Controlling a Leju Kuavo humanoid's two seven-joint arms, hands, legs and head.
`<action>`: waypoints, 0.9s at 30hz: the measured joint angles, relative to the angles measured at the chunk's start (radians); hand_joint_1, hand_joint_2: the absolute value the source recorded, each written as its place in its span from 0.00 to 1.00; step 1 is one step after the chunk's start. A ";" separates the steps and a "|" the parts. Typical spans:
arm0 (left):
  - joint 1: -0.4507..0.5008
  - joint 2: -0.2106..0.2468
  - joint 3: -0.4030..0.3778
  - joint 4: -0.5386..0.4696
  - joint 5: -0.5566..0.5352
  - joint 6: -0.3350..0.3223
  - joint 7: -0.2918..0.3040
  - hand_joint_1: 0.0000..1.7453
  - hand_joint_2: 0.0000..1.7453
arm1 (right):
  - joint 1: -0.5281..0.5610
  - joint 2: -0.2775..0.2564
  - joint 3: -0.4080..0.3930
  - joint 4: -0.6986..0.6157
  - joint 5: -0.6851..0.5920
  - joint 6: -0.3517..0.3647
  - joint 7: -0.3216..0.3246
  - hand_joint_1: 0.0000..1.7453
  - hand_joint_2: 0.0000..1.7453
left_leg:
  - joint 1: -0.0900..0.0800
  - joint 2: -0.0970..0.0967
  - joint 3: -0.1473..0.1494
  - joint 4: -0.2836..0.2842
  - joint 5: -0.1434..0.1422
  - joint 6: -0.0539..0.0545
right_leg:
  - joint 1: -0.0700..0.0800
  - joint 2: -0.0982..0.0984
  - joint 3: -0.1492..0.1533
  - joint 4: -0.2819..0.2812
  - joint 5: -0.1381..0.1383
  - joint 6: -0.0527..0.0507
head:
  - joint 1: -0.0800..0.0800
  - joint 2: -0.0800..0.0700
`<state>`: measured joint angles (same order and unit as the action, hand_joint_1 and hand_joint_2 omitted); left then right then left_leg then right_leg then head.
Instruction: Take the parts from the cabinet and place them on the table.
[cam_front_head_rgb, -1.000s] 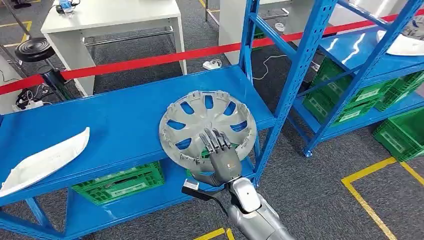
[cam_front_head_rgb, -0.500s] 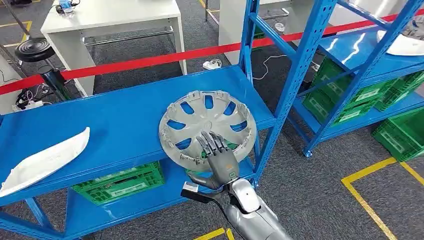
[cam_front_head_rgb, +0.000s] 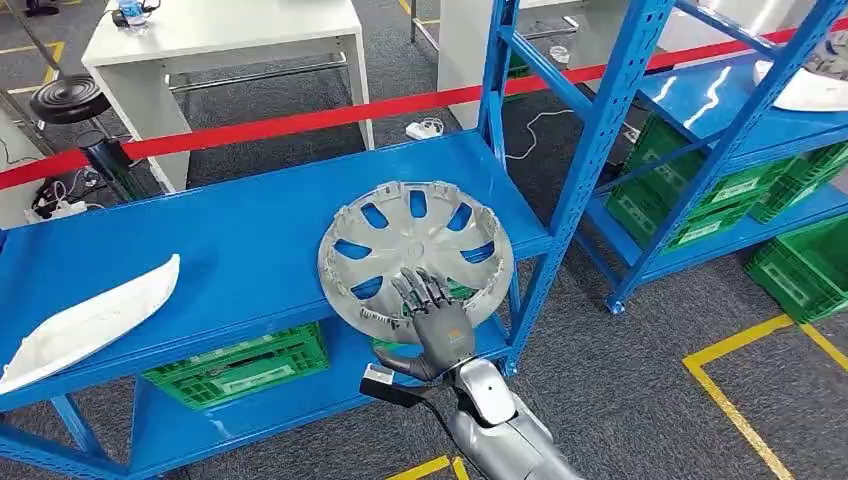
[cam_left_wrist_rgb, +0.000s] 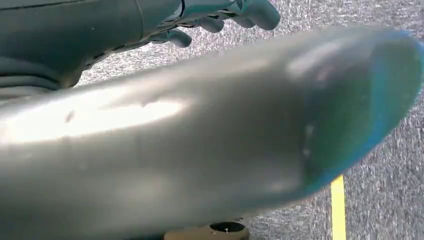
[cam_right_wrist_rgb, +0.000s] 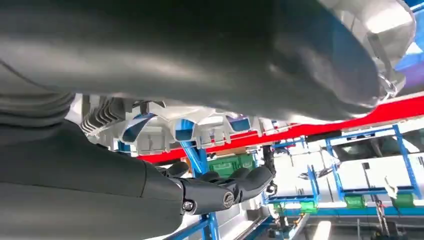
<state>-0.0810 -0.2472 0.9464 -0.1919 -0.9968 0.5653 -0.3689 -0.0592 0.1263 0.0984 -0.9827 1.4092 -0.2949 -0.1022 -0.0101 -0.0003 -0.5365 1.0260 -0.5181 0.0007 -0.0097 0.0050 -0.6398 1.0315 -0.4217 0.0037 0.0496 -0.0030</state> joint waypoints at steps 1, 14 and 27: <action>0.000 0.000 0.000 0.000 0.000 0.000 0.000 0.00 0.00 | 0.000 0.000 0.000 0.000 0.000 0.000 0.000 0.00 0.00 | 0.000 0.000 0.000 0.000 0.000 0.000 | 0.000 0.000 0.000 0.000 0.000 0.000 | 0.000 0.000; 0.000 0.000 0.000 0.000 -0.005 -0.005 0.000 0.00 0.00 | 0.003 0.000 0.000 0.000 0.012 0.008 0.027 0.00 0.00 | 0.000 0.000 0.000 0.000 0.000 0.000 | 0.000 0.000 0.000 0.000 0.000 0.000 | 0.000 0.000; 0.000 -0.002 0.000 0.000 -0.004 -0.006 -0.002 0.00 0.00 | 0.006 0.000 0.000 0.003 0.027 0.024 0.042 0.00 0.00 | 0.000 0.000 0.000 0.000 0.000 0.000 | 0.000 0.000 0.000 0.000 0.000 0.000 | 0.000 0.000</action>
<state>-0.0812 -0.2487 0.9464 -0.1919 -1.0010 0.5589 -0.3708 -0.0533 0.1259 0.0984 -0.9796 1.4359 -0.2708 -0.0607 -0.0101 -0.0001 -0.5365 1.0260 -0.5181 0.0007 -0.0097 0.0051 -0.6400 1.0315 -0.4217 0.0037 0.0496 -0.0031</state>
